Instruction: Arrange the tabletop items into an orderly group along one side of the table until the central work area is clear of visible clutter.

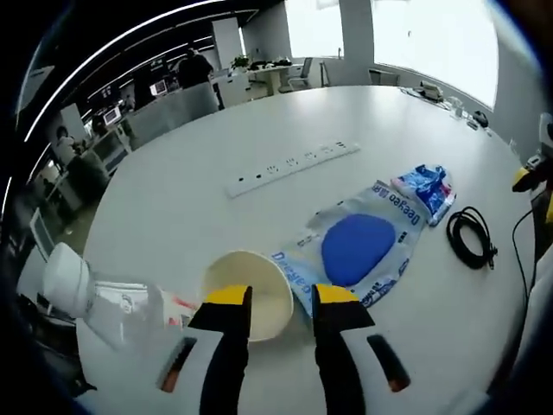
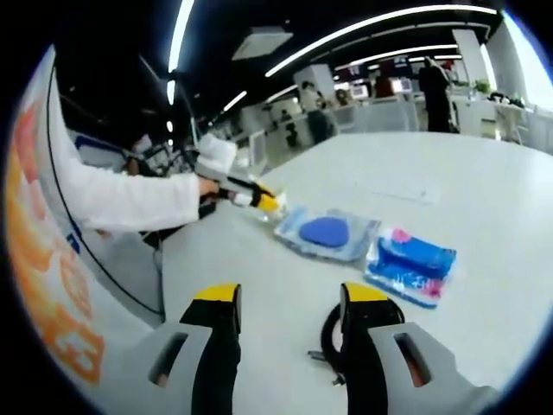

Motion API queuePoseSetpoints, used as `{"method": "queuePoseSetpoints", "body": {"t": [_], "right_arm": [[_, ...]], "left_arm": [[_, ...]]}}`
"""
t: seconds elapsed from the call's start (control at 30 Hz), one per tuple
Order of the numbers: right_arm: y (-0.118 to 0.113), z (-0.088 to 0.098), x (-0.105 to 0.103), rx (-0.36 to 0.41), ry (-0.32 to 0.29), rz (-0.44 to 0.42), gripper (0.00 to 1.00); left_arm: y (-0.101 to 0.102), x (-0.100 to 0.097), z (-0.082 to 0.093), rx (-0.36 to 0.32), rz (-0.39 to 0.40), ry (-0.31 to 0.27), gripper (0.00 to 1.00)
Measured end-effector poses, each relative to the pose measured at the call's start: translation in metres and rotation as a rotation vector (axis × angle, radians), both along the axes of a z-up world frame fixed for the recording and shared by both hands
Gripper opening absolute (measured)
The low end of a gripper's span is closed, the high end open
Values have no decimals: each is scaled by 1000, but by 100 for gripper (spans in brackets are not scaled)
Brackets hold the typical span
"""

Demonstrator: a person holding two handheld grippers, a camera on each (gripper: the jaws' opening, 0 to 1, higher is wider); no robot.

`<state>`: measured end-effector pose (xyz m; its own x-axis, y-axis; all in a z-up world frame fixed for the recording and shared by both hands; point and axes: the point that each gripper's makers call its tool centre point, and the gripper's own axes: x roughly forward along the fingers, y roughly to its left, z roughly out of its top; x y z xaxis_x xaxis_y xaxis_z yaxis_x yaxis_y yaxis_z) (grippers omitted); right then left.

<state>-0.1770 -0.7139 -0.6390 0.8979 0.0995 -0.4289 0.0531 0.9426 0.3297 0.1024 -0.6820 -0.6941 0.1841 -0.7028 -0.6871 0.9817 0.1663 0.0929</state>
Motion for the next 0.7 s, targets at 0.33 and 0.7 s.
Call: {"method": "queuePoseSetpoints", "body": {"t": [0.33, 0.7], "right_arm": [[-2, 8, -11, -15, -18, -43, 54], [3, 7, -37, 15, -9, -150, 72]], "left_arm": [[19, -16, 27, -93, 39, 21, 60], [62, -27, 45, -141, 112, 16, 78]]}}
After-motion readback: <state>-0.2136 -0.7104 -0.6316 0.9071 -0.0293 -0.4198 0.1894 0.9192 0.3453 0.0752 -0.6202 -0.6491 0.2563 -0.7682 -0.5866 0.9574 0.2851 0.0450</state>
